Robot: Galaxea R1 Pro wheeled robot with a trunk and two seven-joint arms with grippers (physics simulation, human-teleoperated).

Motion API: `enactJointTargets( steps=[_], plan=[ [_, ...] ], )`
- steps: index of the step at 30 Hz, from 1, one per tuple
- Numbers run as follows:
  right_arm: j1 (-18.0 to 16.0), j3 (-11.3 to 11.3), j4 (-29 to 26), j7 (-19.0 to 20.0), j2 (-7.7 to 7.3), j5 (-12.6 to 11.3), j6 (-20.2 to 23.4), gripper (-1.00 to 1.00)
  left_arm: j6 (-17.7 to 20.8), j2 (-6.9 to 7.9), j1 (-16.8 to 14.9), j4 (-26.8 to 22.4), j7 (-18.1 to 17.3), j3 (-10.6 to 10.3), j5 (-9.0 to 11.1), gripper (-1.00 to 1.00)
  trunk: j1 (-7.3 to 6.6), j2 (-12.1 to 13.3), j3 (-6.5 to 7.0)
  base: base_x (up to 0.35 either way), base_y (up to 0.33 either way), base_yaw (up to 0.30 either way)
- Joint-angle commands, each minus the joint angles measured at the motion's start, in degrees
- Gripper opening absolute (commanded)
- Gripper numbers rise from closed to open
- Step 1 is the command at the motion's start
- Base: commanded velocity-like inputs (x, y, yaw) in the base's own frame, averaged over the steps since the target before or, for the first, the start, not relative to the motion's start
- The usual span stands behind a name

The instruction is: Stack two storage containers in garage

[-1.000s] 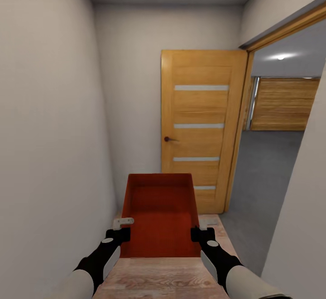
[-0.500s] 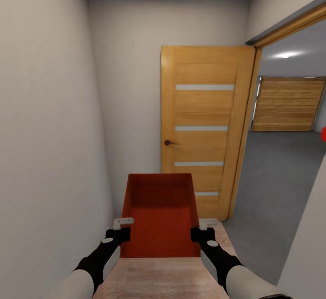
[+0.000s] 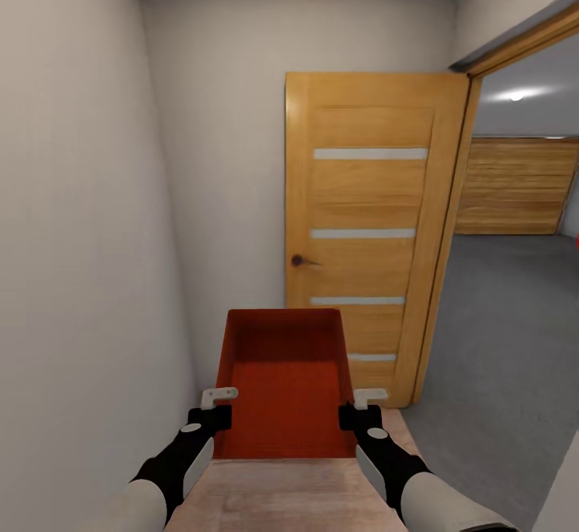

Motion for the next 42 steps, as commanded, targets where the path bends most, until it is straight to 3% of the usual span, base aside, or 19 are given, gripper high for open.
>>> enactJointTargets(
  steps=[1,9,42],
  plan=[
    [0.0,1.7,0.3,0.1,0.0,-0.8,0.0,-1.0,0.1,0.05,0.0,-2.6,1.2,0.3,-0.6,-1.0,0.05,0.0,-0.03,0.322,0.0,-0.122],
    [0.0,1.7,0.3,0.1,0.03,-0.8,0.0,-1.0,0.0,-0.02,0.0,-2.8,1.2,0.3,-0.6,-1.0,0.05,0.0,-0.03,0.162,0.0,-0.213],
    [0.0,1.7,0.3,0.1,0.03,-0.8,0.0,-1.0,-0.5,-0.02,0.0,-3.1,1.2,0.2,-0.7,-1.0,0.05,0.0,-0.03,0.003,0.0,-0.242]
  ],
)
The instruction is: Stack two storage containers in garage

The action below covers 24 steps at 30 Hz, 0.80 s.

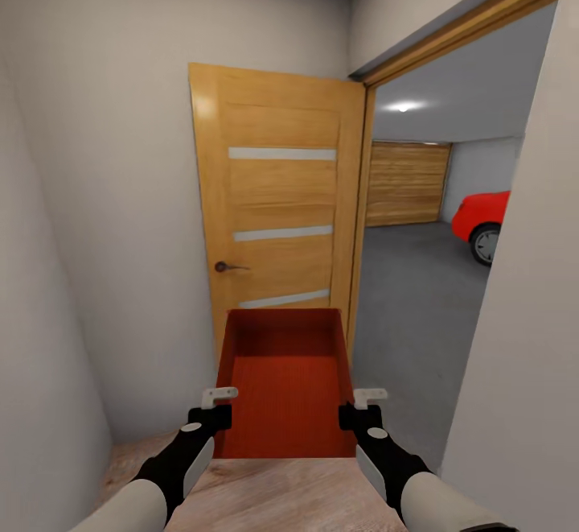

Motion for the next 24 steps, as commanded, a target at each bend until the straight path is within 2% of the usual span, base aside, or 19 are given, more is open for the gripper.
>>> enactJointTargets(
  steps=[1,24],
  plan=[
    [0.0,1.8,0.3,0.1,0.03,-0.8,0.0,-1.0,-0.8,0.02,0.0,-2.9,1.0,0.3,-0.7,-1.0,0.02,-0.1,-0.03,0.0,0.0,-0.242],
    [0.0,1.8,0.3,0.1,0.03,-0.8,0.0,-1.0,-0.8,0.04,0.0,-2.7,1.0,0.3,-0.7,-1.0,0.02,-0.1,-0.03,0.0,0.0,-0.242]
  ],
)
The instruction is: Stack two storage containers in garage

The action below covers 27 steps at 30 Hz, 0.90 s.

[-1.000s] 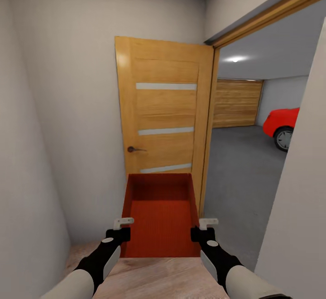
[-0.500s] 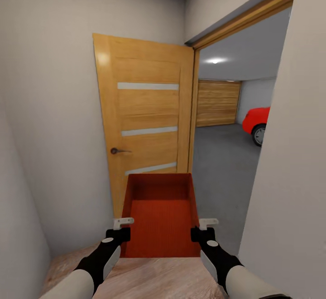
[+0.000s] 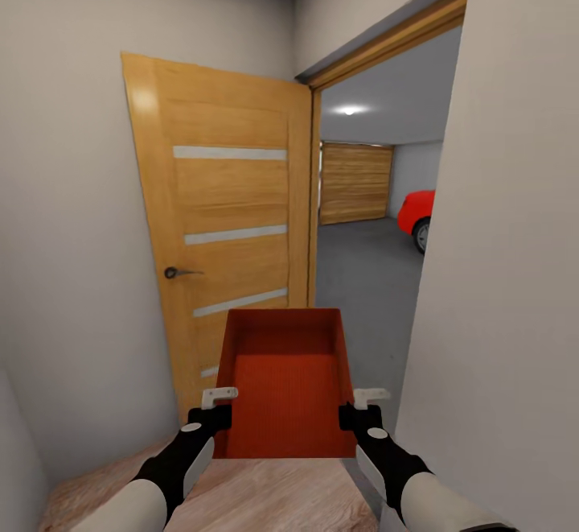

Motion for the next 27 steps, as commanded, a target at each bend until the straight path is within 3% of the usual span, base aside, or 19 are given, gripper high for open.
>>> enactJointTargets(
  steps=[1,9,27],
  plan=[
    [0.0,1.8,0.3,0.1,0.02,-0.7,0.0,-1.0,-0.8,0.02,0.0,-2.7,1.1,0.3,-0.6,-1.0,0.02,-0.1,-0.03,0.0,0.0,-0.242],
    [0.0,1.8,0.3,0.1,0.02,-0.7,0.0,-1.0,-0.8,0.09,0.0,-2.6,1.0,0.3,-0.6,-1.0,0.02,-0.1,-0.03,0.054,0.049,-0.2],
    [0.0,1.8,0.3,0.1,0.02,-0.7,-0.1,-1.0,-0.8,0.1,0.0,-2.6,1.1,0.3,-0.6,-1.0,0.02,-0.1,-0.03,0.191,0.249,-0.011]
  ],
)
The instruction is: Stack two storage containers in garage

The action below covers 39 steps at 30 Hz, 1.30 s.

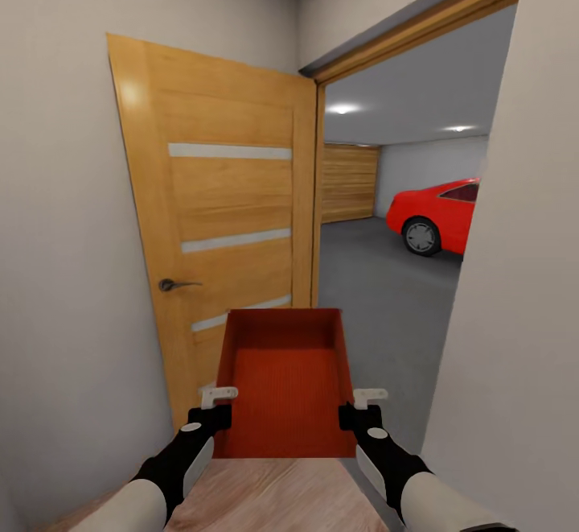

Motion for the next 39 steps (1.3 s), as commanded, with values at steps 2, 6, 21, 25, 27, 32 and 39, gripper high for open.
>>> enactJointTargets(
  steps=[2,6,21,25,27,32,39],
  plan=[
    [0.0,1.8,0.3,0.0,0.01,-0.8,0.0,-1.0,-0.8,0.03,0.0,-2.5,1.2,0.3,-0.6,-1.0,0.04,0.0,-0.03,0.199,0.263,0.0],
    [0.0,1.8,0.3,0.0,0.0,-0.8,0.0,-1.0,-0.8,0.0,0.0,-2.5,1.2,0.2,-0.6,-1.0,0.04,0.0,0.01,0.199,0.253,-0.061],
    [0.0,1.8,0.3,0.0,0.03,-0.8,0.1,-1.0,-0.8,0.01,0.0,-2.7,1.2,0.2,-0.6,-1.0,0.04,0.0,0.64,0.199,0.183,-0.21],
    [0.1,1.8,0.3,0.0,0.01,-0.8,0.0,-1.0,-0.8,0.02,0.0,-2.7,1.2,0.2,-0.6,-1.0,0.04,0.0,0.83,0.187,0.159,-0.218],
    [0.0,1.8,0.3,0.0,0.01,-0.8,0.0,-1.0,-0.8,0.0,0.0,-2.7,1.2,0.2,-0.6,-1.0,0.04,0.0,0.93,0.166,0.137,-0.218],
    [0.0,1.8,0.3,0.0,0.01,-0.8,0.0,-1.0,-0.8,0.02,0.0,-2.7,1.2,0.2,-0.6,-1.0,0.04,0.0,1.17,0.13,0.089,-0.218],
    [0.1,1.8,0.3,0.0,0.01,-0.8,0.0,-1.0,-0.8,0.0,0.0,-2.7,1.2,0.2,-0.6,-1.0,0.04,0.0,1.52,0.092,0.014,-0.218]
  ],
)
